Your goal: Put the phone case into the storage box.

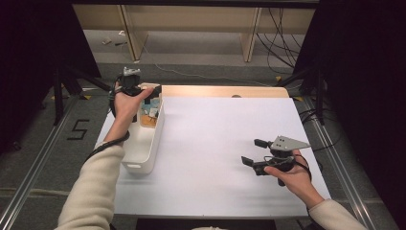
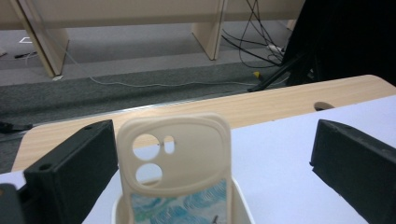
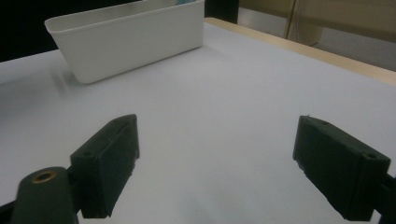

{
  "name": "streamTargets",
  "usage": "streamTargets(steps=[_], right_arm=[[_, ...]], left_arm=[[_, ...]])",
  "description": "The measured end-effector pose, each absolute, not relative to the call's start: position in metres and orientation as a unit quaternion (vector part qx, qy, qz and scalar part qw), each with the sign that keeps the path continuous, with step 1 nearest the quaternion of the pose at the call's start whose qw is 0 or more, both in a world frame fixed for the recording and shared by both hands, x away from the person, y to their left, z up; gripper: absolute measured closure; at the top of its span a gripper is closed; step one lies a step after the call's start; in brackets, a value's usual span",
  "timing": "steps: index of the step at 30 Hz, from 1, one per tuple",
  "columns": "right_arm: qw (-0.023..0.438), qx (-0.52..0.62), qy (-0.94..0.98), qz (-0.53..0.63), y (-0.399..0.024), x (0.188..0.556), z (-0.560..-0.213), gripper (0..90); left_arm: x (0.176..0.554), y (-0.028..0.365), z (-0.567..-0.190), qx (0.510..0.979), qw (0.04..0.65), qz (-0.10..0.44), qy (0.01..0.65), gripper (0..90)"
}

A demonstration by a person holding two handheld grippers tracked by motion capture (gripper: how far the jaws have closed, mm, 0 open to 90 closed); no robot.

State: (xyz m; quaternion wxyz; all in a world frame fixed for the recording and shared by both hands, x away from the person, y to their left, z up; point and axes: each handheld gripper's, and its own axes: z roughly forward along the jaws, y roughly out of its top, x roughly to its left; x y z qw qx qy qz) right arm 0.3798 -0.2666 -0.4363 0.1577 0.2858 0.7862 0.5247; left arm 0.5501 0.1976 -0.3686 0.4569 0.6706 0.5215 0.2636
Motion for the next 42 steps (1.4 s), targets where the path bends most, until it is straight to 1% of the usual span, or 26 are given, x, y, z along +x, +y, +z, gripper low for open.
streamTargets(steps=[6, 14, 24, 42], right_arm=[[0.159, 0.285, 0.786, 0.525, -0.267, 0.38, -0.436, 15.5], [0.161, 0.284, 0.786, 0.525, -0.266, 0.38, -0.435, 15.5], [0.161, 0.285, 0.785, 0.526, -0.266, 0.381, -0.435, 15.5], [0.162, 0.286, 0.785, 0.524, -0.266, 0.38, -0.434, 15.5]], left_arm=[[0.532, 0.201, -0.369, 0.672, 0.471, 0.26, 0.51, 1.0], [0.51, 0.203, -0.372, 0.682, 0.473, 0.253, 0.497, 1.1], [0.481, 0.198, -0.376, 0.69, 0.496, 0.236, 0.472, 1.1], [0.439, 0.19, -0.384, 0.704, 0.511, 0.23, 0.436, 1.4]])
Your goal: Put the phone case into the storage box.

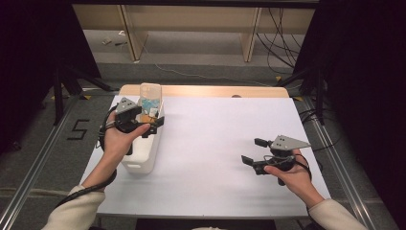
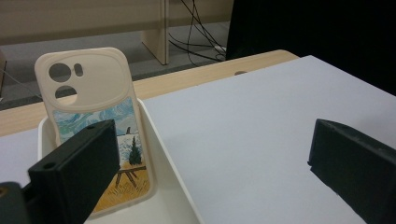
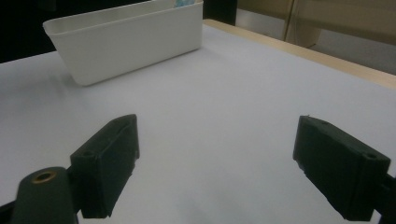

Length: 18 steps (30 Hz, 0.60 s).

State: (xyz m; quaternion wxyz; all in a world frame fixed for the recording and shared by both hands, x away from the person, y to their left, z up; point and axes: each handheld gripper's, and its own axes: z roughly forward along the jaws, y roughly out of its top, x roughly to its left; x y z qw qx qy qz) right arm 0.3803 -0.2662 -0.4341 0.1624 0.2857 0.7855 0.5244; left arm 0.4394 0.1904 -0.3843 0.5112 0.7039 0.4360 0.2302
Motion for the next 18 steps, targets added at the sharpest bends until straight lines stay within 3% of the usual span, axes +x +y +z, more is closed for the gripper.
streamTargets(steps=[18], right_arm=[[0.164, 0.284, 0.785, 0.526, -0.267, 0.38, -0.434, 15.5]], left_arm=[[0.418, 0.187, -0.39, 0.709, 0.521, 0.232, 0.415, 1.4]])
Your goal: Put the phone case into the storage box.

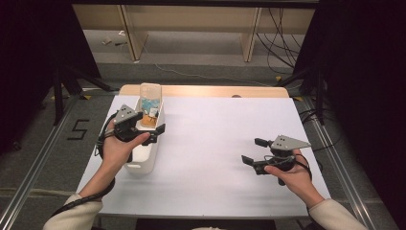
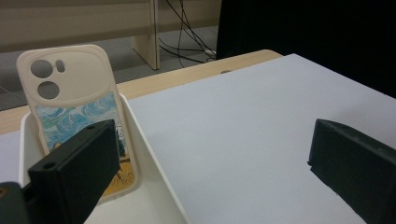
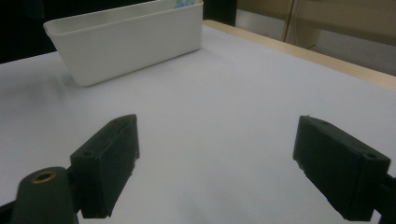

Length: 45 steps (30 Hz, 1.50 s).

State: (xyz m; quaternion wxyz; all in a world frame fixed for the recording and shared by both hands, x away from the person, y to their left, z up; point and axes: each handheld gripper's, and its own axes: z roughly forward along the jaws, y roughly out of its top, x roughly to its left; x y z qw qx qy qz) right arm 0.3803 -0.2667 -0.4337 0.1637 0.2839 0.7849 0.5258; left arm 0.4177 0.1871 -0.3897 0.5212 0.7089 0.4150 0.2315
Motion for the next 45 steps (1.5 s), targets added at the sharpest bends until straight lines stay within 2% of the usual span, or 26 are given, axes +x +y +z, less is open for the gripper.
streamTargets(steps=[45], right_arm=[[0.164, 0.283, 0.785, 0.526, -0.266, 0.38, -0.433, 15.5]], left_arm=[[0.386, 0.183, -0.411, 0.729, 0.529, 0.224, 0.373, 1.2]])
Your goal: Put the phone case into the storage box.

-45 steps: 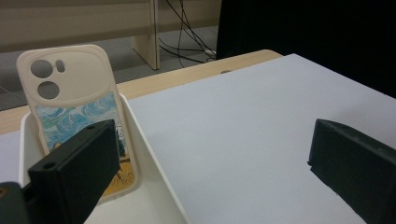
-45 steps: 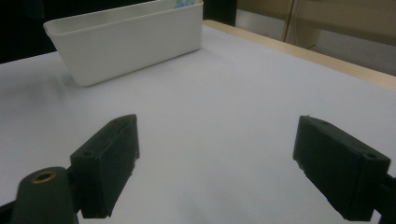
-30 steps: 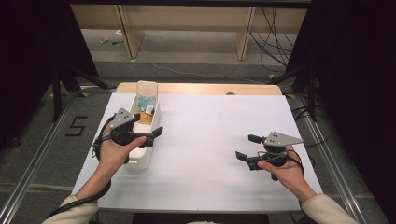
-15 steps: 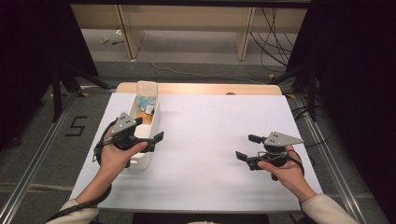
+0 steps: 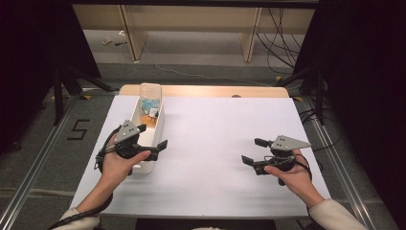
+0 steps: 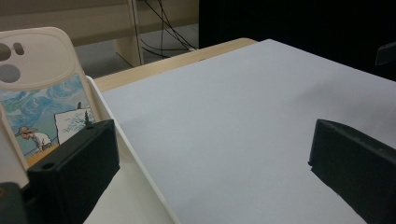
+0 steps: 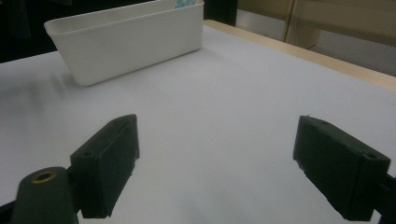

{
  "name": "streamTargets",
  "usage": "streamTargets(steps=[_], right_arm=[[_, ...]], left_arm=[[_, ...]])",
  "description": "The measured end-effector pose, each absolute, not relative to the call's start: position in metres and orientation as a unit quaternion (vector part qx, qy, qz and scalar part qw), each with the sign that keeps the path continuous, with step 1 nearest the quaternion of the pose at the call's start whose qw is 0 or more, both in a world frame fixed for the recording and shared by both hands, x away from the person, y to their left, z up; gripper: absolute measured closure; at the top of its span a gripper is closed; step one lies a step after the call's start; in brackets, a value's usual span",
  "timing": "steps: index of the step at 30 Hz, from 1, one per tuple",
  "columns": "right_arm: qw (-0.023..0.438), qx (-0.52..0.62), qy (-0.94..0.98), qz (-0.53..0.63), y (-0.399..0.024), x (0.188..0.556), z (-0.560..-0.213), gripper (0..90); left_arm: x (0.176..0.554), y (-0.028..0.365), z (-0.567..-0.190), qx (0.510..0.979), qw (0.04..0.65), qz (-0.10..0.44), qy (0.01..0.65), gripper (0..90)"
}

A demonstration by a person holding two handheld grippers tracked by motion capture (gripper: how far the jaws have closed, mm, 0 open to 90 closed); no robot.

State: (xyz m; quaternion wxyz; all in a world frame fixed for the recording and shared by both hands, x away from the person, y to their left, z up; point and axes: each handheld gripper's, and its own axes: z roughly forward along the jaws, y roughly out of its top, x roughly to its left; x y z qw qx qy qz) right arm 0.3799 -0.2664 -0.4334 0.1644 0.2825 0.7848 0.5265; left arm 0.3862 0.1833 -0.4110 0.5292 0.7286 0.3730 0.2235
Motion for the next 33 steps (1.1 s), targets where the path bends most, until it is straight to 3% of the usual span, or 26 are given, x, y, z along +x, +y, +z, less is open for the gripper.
streamTargets(steps=[33], right_arm=[[0.161, 0.282, 0.786, 0.526, -0.2661, 0.3795, -0.4341, 15.6]], left_arm=[[0.3831, 0.1791, -0.4202, 0.737, 0.526, 0.218, 0.363, 0.7]])
